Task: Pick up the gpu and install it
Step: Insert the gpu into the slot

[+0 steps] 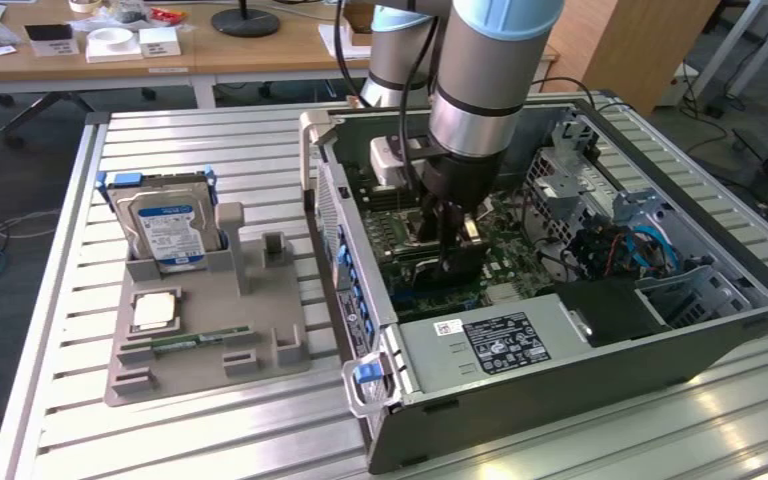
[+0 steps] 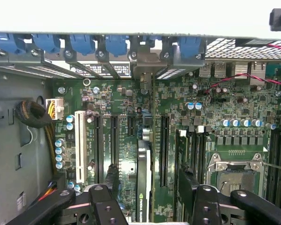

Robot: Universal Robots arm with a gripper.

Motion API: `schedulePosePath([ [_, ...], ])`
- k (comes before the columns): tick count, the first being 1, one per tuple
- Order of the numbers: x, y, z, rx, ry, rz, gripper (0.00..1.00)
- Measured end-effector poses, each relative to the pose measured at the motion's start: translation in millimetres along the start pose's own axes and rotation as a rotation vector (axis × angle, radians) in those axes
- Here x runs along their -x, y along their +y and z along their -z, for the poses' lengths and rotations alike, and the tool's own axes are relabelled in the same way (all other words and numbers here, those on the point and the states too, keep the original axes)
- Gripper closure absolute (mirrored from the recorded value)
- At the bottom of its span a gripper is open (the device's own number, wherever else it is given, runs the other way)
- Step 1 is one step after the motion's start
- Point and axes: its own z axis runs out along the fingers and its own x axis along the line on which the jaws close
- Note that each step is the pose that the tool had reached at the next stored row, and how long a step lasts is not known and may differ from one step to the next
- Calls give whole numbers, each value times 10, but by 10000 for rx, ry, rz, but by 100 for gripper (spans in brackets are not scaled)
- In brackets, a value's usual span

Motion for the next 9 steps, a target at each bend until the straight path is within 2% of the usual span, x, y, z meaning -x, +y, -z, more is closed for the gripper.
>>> schedulePosePath([
  [9,6,-6,202,0,0,1,37],
])
